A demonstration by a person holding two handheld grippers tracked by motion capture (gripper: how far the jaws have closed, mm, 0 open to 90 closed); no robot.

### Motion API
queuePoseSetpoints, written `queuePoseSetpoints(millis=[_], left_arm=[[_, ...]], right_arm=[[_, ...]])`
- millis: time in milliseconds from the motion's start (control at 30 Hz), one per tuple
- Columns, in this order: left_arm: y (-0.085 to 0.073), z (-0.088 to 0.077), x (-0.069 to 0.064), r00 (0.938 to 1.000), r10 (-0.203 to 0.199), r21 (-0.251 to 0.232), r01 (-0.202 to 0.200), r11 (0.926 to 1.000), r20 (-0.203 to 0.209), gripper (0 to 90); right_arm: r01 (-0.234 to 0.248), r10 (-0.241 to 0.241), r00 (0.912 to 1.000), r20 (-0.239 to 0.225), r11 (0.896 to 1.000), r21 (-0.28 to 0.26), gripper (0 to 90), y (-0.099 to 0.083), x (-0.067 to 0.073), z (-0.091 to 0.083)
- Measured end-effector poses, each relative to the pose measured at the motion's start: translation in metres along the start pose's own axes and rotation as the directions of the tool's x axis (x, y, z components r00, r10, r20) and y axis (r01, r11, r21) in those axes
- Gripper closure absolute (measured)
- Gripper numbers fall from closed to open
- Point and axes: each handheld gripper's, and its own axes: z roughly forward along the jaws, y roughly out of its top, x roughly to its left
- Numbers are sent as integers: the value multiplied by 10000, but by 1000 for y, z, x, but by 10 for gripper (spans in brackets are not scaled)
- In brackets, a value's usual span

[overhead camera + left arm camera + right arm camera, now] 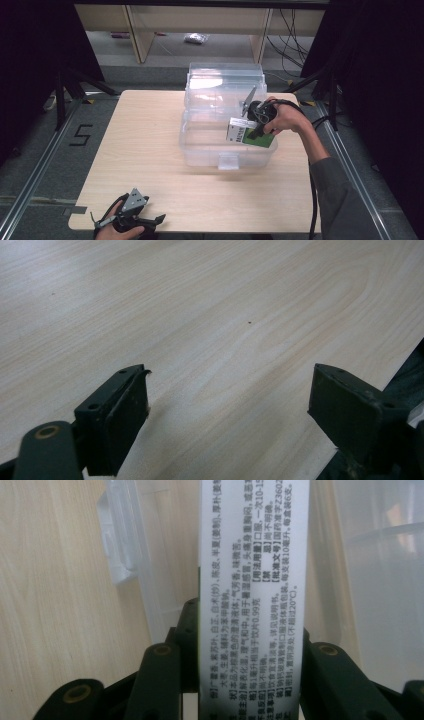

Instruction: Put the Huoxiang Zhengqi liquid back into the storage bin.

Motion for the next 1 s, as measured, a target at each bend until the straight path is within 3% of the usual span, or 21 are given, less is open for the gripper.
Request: queuePoseSetpoints(millis=[67, 100, 200, 267, 300, 433, 467, 600, 700, 733, 900, 933, 1000], left_arm=[[0, 0, 0, 10000, -3, -6, 3, 10000, 17, 156], [0, 0, -1, 9999, -138, -7, 138, 9999, -23, 156], [0, -1, -1, 10000, -71, -20, 71, 10000, 62, 156], [-1, 1, 0, 9999, -137, -77, 137, 9999, -25, 156], [-1, 0, 0, 9998, -178, -39, 178, 9998, -19, 156], [-1, 0, -1, 9999, -151, 23, 151, 9999, -12, 156], [-1, 1, 0, 9999, -142, -46, 142, 9999, -19, 156], [-1, 1, 0, 9999, -136, -52, 136, 9999, -4, 156], [-1, 0, 0, 9999, -103, -49, 103, 9999, -23, 156], [-1, 1, -1, 9998, -192, -115, 192, 9997, 0, 156], [-1, -1, -1, 9999, -128, -41, 128, 9999, 33, 156], [-1, -1, -1, 9999, -117, -51, 117, 9999, 39, 156], [-1, -2, -1, 9999, -138, -55, 138, 9999, 26, 156]], right_arm=[[-81, 81, 10000, -19, 10000, 32, 648, -1, 0, 3], [130, -130, 9999, 15, 9999, 76, 648, -1, -2, 5], [-200, 205, 9997, -128, 9991, 366, 647, -4, -3, 18], [75, -69, 9998, -180, 9994, 350, 647, -6, -6, 23], [-207, 214, 9996, -208, 9993, 316, 647, -6, -4, 24], [-143, 152, 9996, -234, 9992, 380, 647, -7, -5, 29], [242, -237, 9996, -133, 9987, 450, 647, -8, -8, 31], [-68, 82, 9998, -180, 9970, 768, 647, -8, -8, 36], [-194, 214, 9991, -353, 9984, 537, 647, -7, -7, 38], [6, 13, 9991, -422, 9990, 440, 647, -7, -8, 39], [-115, 130, 9995, -298, 9987, 503, 647, -8, -9, 41], [159, -143, 9994, -303, 9984, 535, 646, -8, -11, 41], [-121, 139, 9994, -330, 9985, 540, 646, -8, -10, 41]])
